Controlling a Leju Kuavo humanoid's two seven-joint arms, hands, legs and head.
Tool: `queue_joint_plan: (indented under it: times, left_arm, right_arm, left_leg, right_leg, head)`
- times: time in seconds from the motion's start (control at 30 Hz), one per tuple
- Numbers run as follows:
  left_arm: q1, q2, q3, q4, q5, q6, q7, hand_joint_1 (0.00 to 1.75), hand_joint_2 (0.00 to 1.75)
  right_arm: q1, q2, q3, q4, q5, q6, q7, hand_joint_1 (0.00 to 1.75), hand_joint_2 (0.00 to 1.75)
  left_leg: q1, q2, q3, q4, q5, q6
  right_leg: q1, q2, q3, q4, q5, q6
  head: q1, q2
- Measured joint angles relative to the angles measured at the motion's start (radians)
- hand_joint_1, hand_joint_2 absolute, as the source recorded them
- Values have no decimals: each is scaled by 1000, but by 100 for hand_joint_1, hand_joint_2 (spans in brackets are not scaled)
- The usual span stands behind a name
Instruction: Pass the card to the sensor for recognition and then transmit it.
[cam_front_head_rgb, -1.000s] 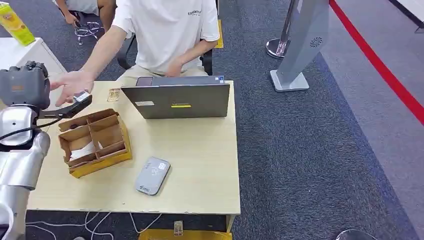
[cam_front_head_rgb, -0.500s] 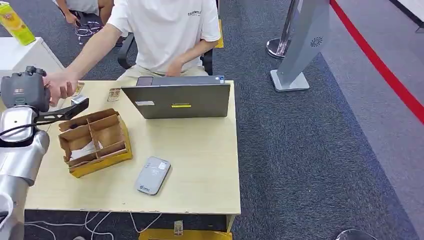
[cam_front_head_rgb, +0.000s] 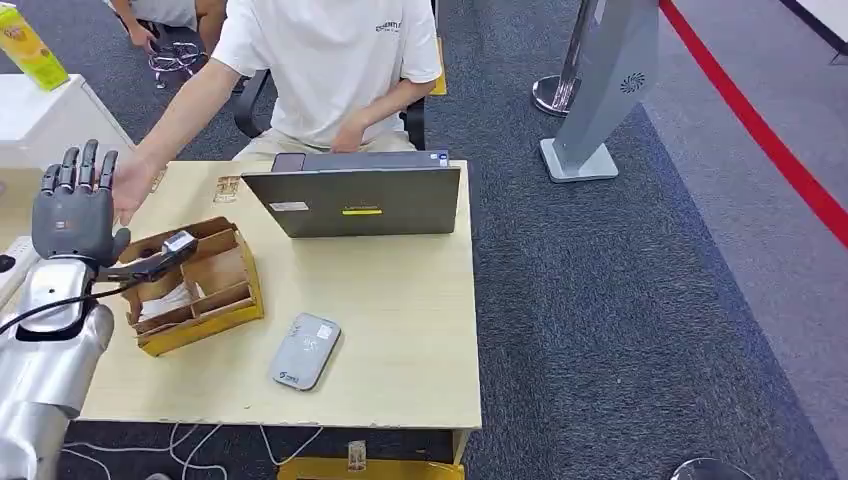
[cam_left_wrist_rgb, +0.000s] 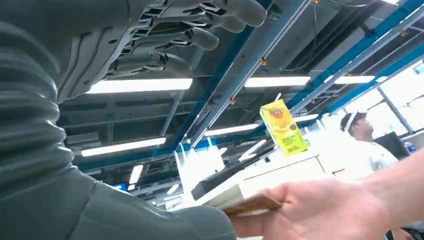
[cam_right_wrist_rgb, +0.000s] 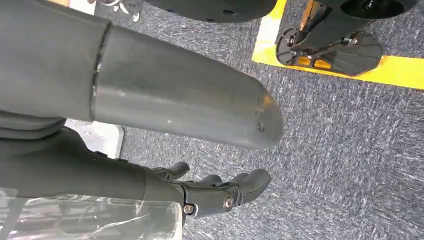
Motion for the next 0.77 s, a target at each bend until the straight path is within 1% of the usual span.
queue_joint_plan:
  times: [0.07, 0.13, 0.17, 0.2, 0.23, 0.27, 0.3, 0.33, 0.37, 0.4, 0.43, 0.47, 0.5, 0.53, 0.57, 0.6, 0.63, 0.67, 0.7, 0.73, 0.77]
  left_arm:
    - [15, 0, 7, -29, 0, -1, 0, 0, 175]
    - [31, 0, 15, -50, 11, 3, -16, 0, 175]
    - [54, 1, 19, -74, 29, 10, -32, 0, 175]
    - [98, 1, 27, -126, 56, 22, -50, 0, 175]
    - [177, 3, 40, -196, 92, 38, -68, 0, 175]
    - [280, 2, 61, -290, 143, 59, -94, 0, 175]
    - [408, -1, 104, -420, 216, 88, -137, 0, 175]
    - [515, -12, 140, -505, 275, 103, -181, 0, 175]
    - [612, -35, 198, -599, 366, 103, -252, 0, 175]
    - [701, -76, 270, -681, 474, 73, -348, 0, 175]
    - [750, -122, 378, -762, 608, -1, -500, 0, 175]
    - [758, -167, 485, -807, 696, -101, -619, 0, 175]
    - [746, -196, 640, -843, 779, -269, -718, 0, 175]
    - [735, -213, 813, -859, 834, -428, -757, 0, 175]
    - [728, -219, 967, -857, 892, -534, -731, 0, 175]
    - [725, -222, 1119, -840, 996, -606, -660, 0, 175]
    - [716, -222, 1252, -801, 1102, -610, -580, 0, 175]
    - [707, -220, 1339, -765, 1159, -589, -556, 0, 175]
    - [701, -217, 1412, -732, 1179, -574, -557, 0, 175]
    - [699, -214, 1451, -715, 1183, -568, -561, 0, 175]
    - [696, -209, 1487, -692, 1183, -563, -565, 0, 175]
  right_arm:
    - [0, 0, 0, 0, -1, 0, 0, 0, 0]
    - [0, 0, 0, 0, -5, 0, 0, 0, 0]
    - [0, 0, 0, 0, -14, -2, 0, 0, 0]
    - [0, 0, -3, 0, -21, -3, 0, 0, 0]
    - [0, 1, -7, 0, -31, -6, 0, 0, 0]
    - [1, 2, -15, 0, -42, -11, 0, 0, 0]
    - [3, 5, -24, 0, -57, -16, 0, 0, 0]
    - [8, 5, -31, 0, -67, -20, 0, 0, 0]
    - [13, 5, -41, 0, -75, -23, 0, 0, 0]
    - [19, 5, -49, 1, -82, -28, 0, 0, 0]
    - [24, 5, -57, 1, -85, -34, 3, 0, 0]
    - [29, 5, -64, 0, -85, -36, 7, 0, 0]
    - [29, 5, -71, 0, -85, -37, 9, 0, 0]
    - [27, 5, -75, 0, -84, -38, 9, 0, 0]
    - [25, 5, -77, 0, -83, -39, 10, 0, 0]
    - [25, 5, -80, 0, -83, -39, 13, 0, 0]
    - [26, 5, -85, 0, -84, -40, 16, 0, 0]
    - [28, 5, -90, 1, -84, -40, 18, 0, 0]
    - [29, 5, -92, 0, -84, -40, 19, 0, 0]
    - [29, 5, -92, 0, -84, -41, 19, 0, 0]
    - [26, 5, -92, 0, -84, -41, 20, 0, 0]
  left_leg:
    - [0, 0, 0, 0, 0, 0]
    - [0, 0, 0, 0, 0, 0]
    - [0, 0, 0, -1, 0, 0]
    - [-1, 2, 1, -1, 0, 0]
    - [-2, 4, 3, -3, -2, 0]
    - [-3, 12, 6, -4, -5, -2]
    - [-4, 21, 11, -5, -9, -2]
    - [-4, 26, 11, -5, -11, 0]
    - [-4, 26, 11, -4, -12, -1]
    - [-4, 26, 10, -4, -14, 0]
    - [-3, 24, 9, -4, -14, 1]
    - [-2, 18, 7, -3, -14, 1]
    - [0, 12, 5, -3, -14, 1]
    - [0, 11, 6, -3, -14, 1]
    - [0, 14, 7, -4, -17, -2]
    - [0, 19, 11, -4, -17, -3]
    - [0, 21, 13, -4, -17, -3]
    - [1, 22, 14, -4, -17, -3]
    - [2, 20, 14, -4, -17, -3]
    - [2, 18, 14, -4, -17, -3]
    - [2, 11, 13, -4, -17, -3]
  right_leg:
    - [0, 0, 0, 0, 0, 0]
    - [0, 0, 1, 0, 0, 0]
    - [0, 0, 1, 0, 0, 0]
    - [0, 2, 2, 0, 0, 0]
    - [-1, 5, 4, 0, 0, 0]
    - [-3, 13, 4, 0, 0, 0]
    - [-4, 22, 4, 0, -2, 2]
    - [-4, 26, 4, 0, -3, 2]
    - [-4, 27, 4, -1, -4, 2]
    - [-4, 27, 3, -2, -5, 1]
    - [-3, 25, 3, -2, -8, 4]
    - [-3, 19, 3, -3, -10, 5]
    - [-1, 13, 4, -2, -10, 6]
    - [0, 13, 5, -3, -11, 4]
    - [0, 15, 5, -2, -11, 2]
    - [0, 20, 5, -3, -11, 2]
    - [0, 23, 5, -3, -11, 2]
    - [0, 23, 3, -3, -11, 1]
    - [1, 21, 4, -3, -12, 1]
    - [2, 19, 5, -3, -13, 0]
    - [2, 13, 6, -3, -15, 0]
  head:
    - [0, 0]
    - [0, 0]
    - [0, 0]
    - [0, 0]
    - [0, 0]
    - [0, 0]
    - [-2, 0]
    - [-5, 0]
    - [-3, 0]
    - [-4, 0]
    - [-5, 0]
    - [-4, 0]
    - [1, 0]
    - [6, 0]
    - [7, 0]
    - [2, 0]
    - [-1, 0]
    - [-2, 0]
    - [-3, 0]
    - [-2, 0]
    - [-2, 0]
